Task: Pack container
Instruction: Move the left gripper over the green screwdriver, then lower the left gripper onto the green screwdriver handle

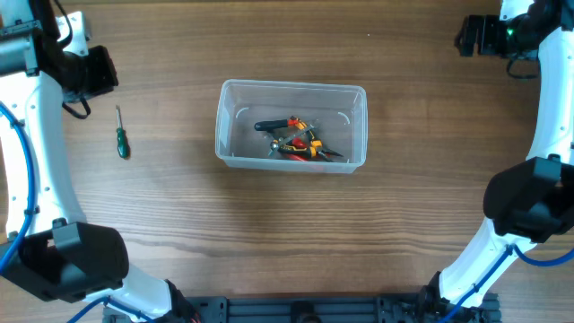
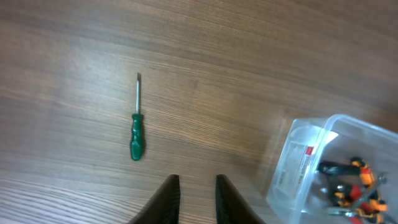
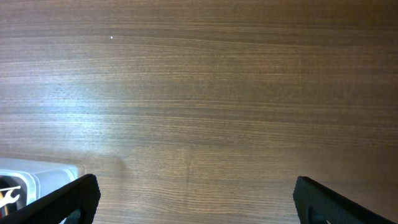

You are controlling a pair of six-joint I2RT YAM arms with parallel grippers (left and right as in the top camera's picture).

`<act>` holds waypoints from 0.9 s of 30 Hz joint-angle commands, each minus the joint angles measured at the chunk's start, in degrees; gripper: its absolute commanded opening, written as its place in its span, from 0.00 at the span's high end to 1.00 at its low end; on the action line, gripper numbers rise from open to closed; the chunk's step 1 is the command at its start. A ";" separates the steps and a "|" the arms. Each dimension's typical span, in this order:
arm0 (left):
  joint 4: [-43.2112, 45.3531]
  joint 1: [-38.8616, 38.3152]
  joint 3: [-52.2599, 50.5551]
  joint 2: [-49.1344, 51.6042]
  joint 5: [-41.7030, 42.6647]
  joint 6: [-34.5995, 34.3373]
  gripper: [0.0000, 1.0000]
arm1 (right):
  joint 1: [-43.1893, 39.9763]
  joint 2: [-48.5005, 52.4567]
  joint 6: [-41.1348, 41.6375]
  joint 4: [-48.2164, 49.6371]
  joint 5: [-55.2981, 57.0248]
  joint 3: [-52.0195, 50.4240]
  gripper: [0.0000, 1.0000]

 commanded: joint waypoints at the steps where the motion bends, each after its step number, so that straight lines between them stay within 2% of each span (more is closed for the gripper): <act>1: 0.24 1.33 -0.07 -0.31 3.06 -0.68 0.71 | -0.07 0.00 0.83 0.15 0.33 -0.26 0.00; 2: 0.31 1.33 -0.07 -0.24 3.02 -0.28 0.63 | -0.07 0.00 0.85 0.15 0.33 -0.26 0.00; 3: 0.44 1.33 -0.07 -0.07 2.60 -0.31 0.51 | -0.07 0.00 0.83 0.15 0.31 -0.26 0.00; 4: 0.44 1.33 -0.07 0.33 1.84 -0.31 0.50 | -0.07 0.00 0.85 0.17 0.33 -0.26 0.00; 6: 0.17 1.33 -0.15 1.84 -0.85 -0.31 0.69 | -0.07 0.00 0.83 0.17 0.33 -0.26 0.00; 10: -1.40 1.33 -0.15 6.80 -3.28 -0.31 0.65 | -0.07 0.00 0.85 0.15 0.33 -0.26 0.00; 14: -2.19 1.33 -0.15 12.68 -4.96 -0.33 0.53 | -0.07 0.00 0.83 0.17 0.33 -0.26 0.00; 17: -2.45 1.33 -0.15 16.24 -7.04 -0.57 0.52 | -0.07 0.00 0.85 0.17 0.33 -0.26 0.00; 23: -2.40 1.64 -0.15 21.97 -8.57 -0.59 0.61 | -0.07 0.00 0.85 0.17 0.33 -0.26 0.00; 27: -2.38 3.15 -0.15 23.78 -8.57 -0.57 0.73 | -0.07 0.00 0.83 0.15 0.33 -0.26 0.00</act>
